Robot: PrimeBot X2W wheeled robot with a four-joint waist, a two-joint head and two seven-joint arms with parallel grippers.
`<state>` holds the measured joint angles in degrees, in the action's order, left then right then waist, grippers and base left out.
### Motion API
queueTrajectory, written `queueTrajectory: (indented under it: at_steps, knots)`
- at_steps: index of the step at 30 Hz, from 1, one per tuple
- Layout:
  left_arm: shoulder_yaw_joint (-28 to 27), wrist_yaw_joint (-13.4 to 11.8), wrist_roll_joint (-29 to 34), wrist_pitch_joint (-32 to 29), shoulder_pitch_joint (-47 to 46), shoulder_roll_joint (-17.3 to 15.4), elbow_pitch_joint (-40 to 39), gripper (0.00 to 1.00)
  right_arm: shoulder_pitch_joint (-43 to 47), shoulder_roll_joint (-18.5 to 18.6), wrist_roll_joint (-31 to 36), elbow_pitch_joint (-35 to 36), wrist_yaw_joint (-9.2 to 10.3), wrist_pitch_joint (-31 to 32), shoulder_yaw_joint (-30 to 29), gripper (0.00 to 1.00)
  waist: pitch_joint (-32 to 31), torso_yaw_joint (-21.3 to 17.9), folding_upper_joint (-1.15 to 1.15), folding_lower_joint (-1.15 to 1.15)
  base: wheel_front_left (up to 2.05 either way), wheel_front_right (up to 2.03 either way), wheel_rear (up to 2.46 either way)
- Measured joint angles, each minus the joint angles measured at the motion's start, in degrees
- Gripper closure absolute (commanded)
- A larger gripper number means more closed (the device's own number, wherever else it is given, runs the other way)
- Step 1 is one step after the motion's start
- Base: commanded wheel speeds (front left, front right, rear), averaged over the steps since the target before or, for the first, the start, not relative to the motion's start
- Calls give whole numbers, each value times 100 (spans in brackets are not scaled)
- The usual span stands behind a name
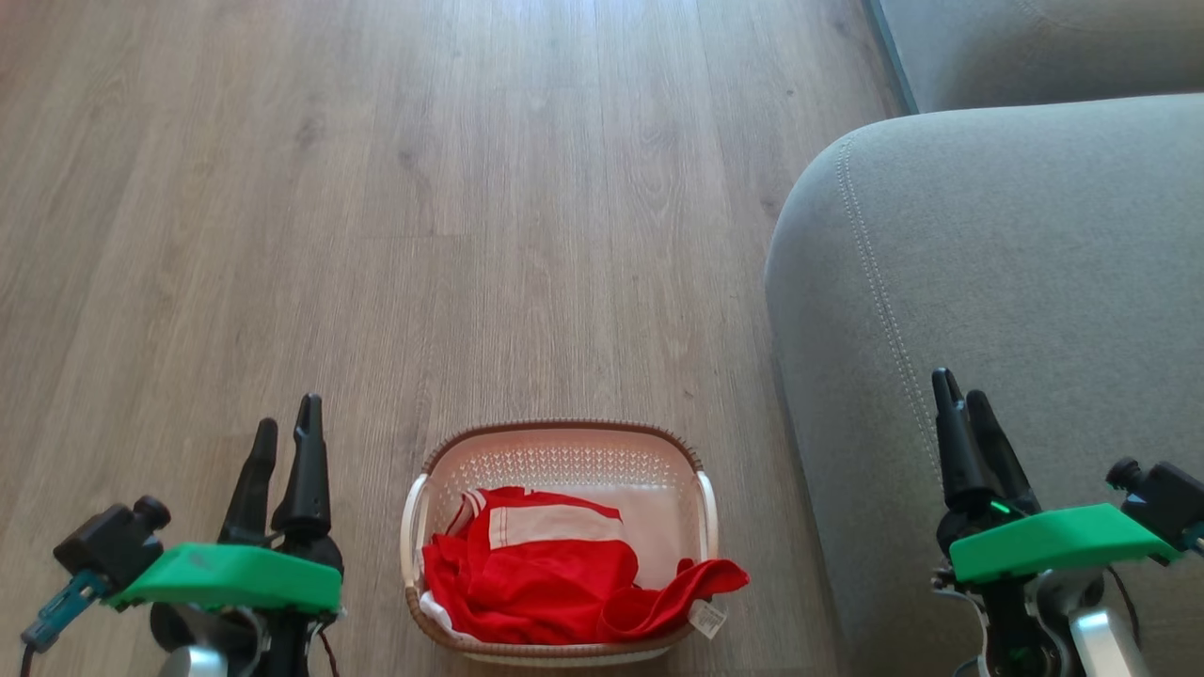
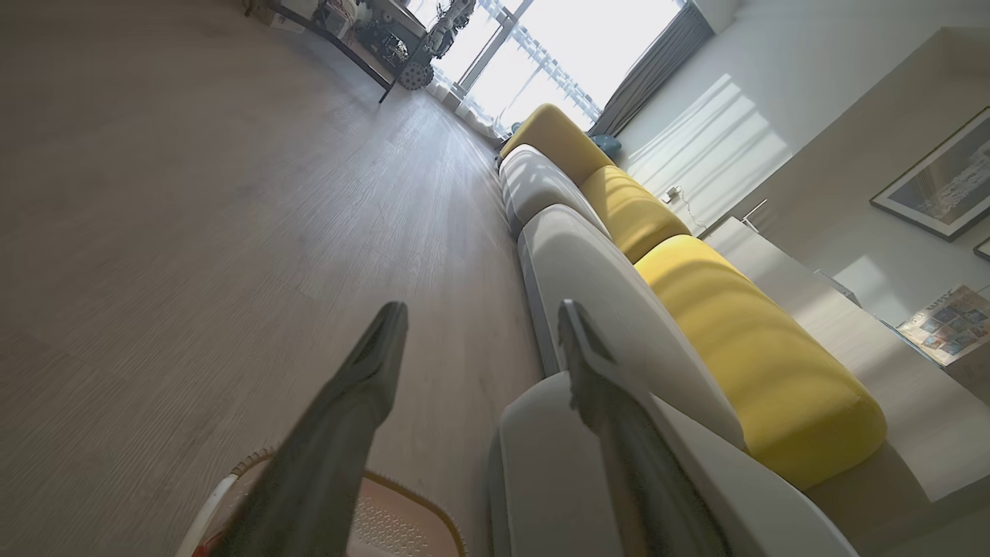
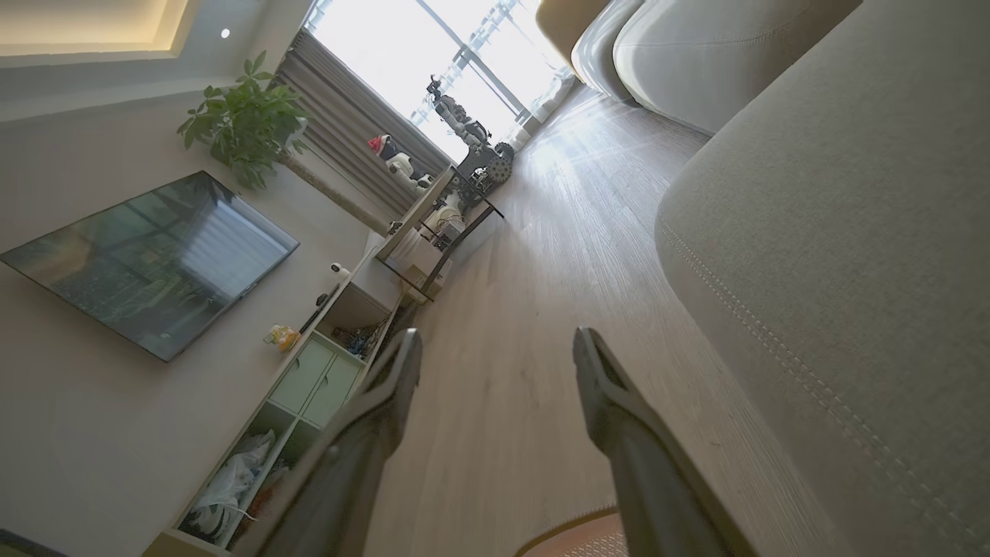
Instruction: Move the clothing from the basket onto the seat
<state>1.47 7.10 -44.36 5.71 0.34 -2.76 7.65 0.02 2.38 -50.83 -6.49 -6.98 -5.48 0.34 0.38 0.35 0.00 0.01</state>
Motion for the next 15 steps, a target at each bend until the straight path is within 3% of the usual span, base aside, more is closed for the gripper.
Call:
queueTrajectory:
  at_steps: [15]
  knots:
    - [142, 1, 992, 229, 4, -13, -187, 0, 1, -3, 940, 182, -1, -258, 46, 0, 4, 10, 0, 0, 0, 0, 0]
